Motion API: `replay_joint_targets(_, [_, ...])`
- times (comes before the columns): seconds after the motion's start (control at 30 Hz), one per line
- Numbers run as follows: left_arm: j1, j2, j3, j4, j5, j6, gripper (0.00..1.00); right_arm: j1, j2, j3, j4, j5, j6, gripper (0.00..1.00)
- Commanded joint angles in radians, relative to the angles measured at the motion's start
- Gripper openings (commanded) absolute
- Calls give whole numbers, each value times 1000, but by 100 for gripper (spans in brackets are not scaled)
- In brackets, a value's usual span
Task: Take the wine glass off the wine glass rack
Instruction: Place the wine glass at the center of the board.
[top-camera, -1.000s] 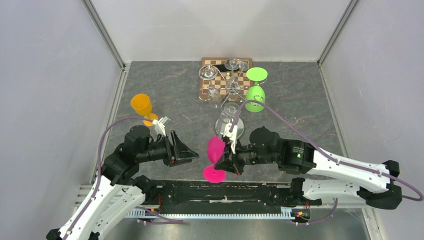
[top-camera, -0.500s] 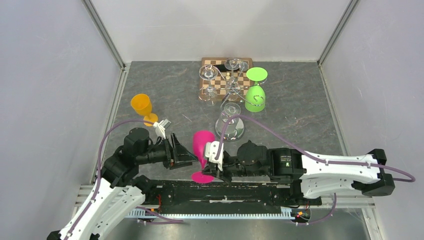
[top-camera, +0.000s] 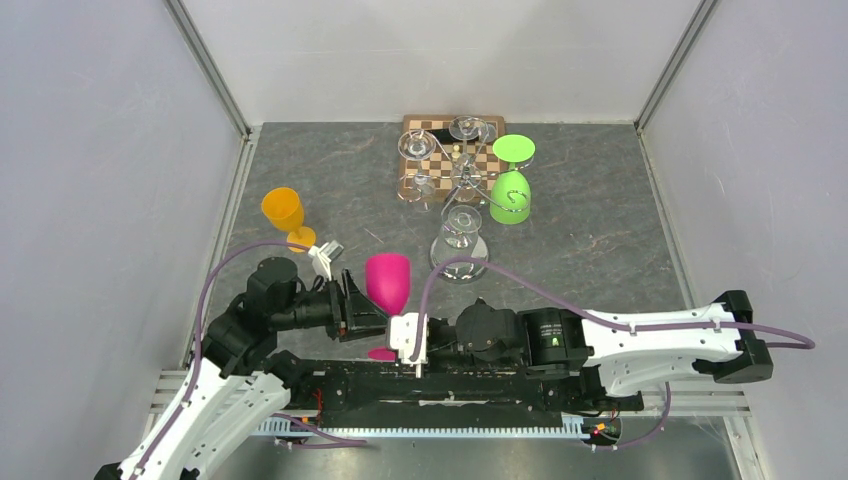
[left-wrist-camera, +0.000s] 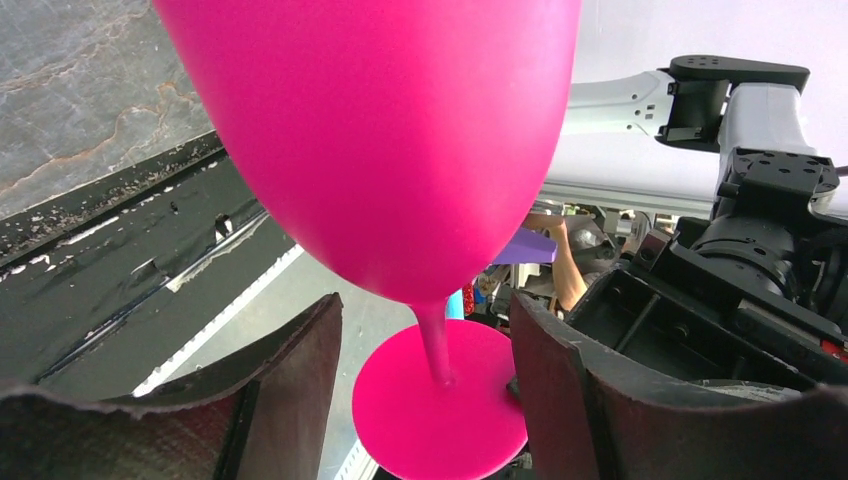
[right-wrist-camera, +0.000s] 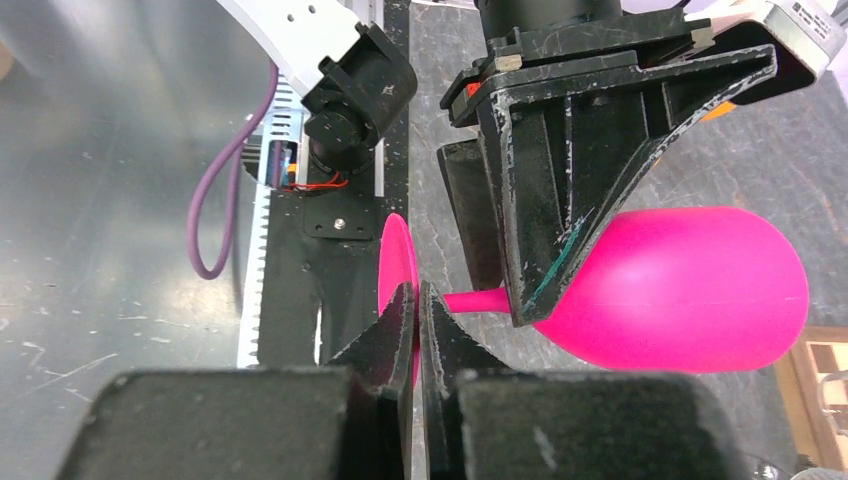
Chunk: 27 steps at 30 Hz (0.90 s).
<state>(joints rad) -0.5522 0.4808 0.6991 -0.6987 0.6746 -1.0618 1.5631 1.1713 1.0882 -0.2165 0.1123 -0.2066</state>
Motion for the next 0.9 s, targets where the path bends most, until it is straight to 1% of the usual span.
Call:
replay_joint_targets(0.0, [-5, -15, -2, 51, 55, -40, 66, 22, 0, 46, 104, 69, -74, 0])
replay_joint_targets(0.07, [-5, -21, -6, 54, 63, -40, 62, 27, 3, 44, 116, 80, -84, 0])
replay_joint_targets(0.23, [-5, -28, -15, 72, 79, -45, 45, 35, 7, 39, 141, 99, -104, 0])
replay_joint_targets(0.4, [-5, -34, -27, 104, 95, -56, 21, 40, 14, 38, 140, 108, -111, 0])
replay_joint_targets(0.5, [-5, -39, -34, 121, 106, -59, 3, 42, 14, 38, 140, 121, -111, 0])
replay_joint_targets(0.7, [-5, -56, -44, 139, 110, -59, 2, 43, 3, 36, 135, 123, -96, 0])
replay_joint_targets(0.77, [-5, -60, -43, 137, 112, -54, 2, 43, -7, 37, 126, 121, -82, 6])
replay_joint_targets(0.87, [-5, -68, -41, 134, 117, -41, 2, 44, -22, 41, 104, 119, -66, 19])
